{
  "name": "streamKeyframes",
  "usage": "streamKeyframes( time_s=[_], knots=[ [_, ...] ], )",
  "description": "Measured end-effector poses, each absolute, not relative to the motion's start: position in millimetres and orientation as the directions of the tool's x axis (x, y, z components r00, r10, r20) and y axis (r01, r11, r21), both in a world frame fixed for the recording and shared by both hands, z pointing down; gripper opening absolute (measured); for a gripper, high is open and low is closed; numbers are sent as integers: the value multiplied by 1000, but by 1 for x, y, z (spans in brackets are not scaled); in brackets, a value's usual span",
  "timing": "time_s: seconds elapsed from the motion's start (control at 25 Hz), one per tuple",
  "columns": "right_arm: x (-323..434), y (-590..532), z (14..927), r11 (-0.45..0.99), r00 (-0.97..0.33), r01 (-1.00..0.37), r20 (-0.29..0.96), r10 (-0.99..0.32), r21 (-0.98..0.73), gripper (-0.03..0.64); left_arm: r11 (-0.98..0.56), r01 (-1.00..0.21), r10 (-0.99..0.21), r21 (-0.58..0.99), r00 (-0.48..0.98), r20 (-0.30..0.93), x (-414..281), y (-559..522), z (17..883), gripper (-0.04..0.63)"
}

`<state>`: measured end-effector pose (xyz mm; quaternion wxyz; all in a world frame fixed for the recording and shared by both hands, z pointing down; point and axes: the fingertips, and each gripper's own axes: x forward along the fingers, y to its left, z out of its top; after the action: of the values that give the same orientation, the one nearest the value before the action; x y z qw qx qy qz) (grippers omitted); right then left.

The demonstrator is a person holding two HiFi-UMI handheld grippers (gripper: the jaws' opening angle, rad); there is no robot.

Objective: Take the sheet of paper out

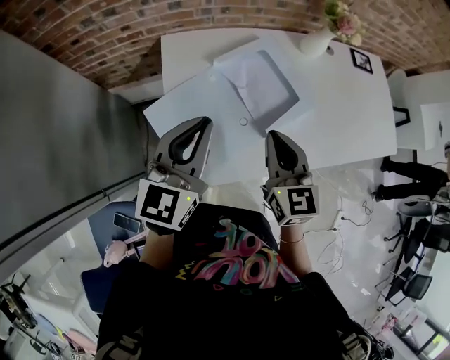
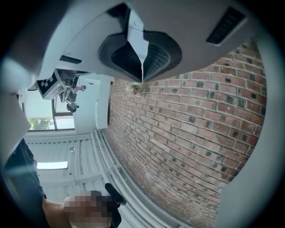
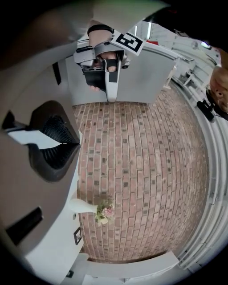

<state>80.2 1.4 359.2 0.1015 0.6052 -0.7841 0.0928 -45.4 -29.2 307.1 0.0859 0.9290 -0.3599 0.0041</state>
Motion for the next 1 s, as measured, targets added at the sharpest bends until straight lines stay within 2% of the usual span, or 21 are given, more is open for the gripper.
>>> streamKeyframes(
  time_s=[0.12,0.32,0.64,1.0],
  knots=[
    [100,-20,365,312,-302,-950,293,-907,-13,17,-689,-709,-707,151,703,73,-28,-45,309,31],
    [133,-57,351,392,-383,-920,242,-891,-12,17,-629,-764,-764,144,641,68,5,-65,305,31],
    [171,-94,346,511,-491,-859,248,-835,22,17,-542,-831,-831,124,552,67,38,-82,294,31],
    [172,-114,339,526,-502,-850,267,-823,23,17,-527,-840,-838,130,539,81,38,-94,294,31]
  ],
)
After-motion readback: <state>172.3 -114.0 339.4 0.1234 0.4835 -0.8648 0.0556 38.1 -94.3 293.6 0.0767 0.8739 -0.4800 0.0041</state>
